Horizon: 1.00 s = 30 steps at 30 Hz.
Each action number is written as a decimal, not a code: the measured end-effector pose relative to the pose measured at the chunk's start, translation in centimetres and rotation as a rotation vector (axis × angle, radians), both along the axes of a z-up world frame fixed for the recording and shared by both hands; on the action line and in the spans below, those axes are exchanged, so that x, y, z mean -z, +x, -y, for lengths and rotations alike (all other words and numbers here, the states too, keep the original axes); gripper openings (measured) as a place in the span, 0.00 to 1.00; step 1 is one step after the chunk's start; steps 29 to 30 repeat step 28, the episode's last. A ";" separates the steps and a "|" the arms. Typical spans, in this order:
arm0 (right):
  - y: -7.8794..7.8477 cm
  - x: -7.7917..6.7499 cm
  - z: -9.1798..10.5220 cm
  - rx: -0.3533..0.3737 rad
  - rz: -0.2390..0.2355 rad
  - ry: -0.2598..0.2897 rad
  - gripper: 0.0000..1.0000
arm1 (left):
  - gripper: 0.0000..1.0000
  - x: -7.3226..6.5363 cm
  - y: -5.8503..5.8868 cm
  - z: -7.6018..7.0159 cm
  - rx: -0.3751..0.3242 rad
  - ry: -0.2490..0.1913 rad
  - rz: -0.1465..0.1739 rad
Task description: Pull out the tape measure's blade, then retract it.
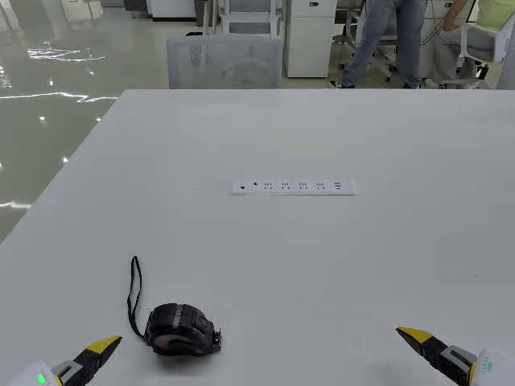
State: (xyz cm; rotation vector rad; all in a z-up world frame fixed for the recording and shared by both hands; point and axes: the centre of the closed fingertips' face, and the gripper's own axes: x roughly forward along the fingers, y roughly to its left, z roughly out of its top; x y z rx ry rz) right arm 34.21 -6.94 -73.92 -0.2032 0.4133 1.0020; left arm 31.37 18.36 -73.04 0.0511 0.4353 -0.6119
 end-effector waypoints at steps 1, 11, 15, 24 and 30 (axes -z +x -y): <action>0.0 0.0 0.0 0.001 0.000 0.001 1.00 | 1.00 0.0 0.0 0.0 -0.001 0.000 0.001; 0.0 0.0 0.0 -0.004 0.002 -0.002 1.00 | 1.00 -0.2 0.1 -0.3 -0.015 -0.001 0.013; 0.0 0.0 -0.1 -0.006 0.004 -0.004 0.99 | 1.00 -0.1 0.1 -0.2 -0.016 -0.002 0.011; 0.0 -0.1 0.1 -0.008 0.005 -0.009 0.99 | 1.00 -0.1 0.2 -0.2 -0.013 0.007 0.014; 0.1 -0.1 0.2 -0.006 0.007 -0.011 0.99 | 1.00 -0.1 0.3 -0.1 -0.011 0.006 0.016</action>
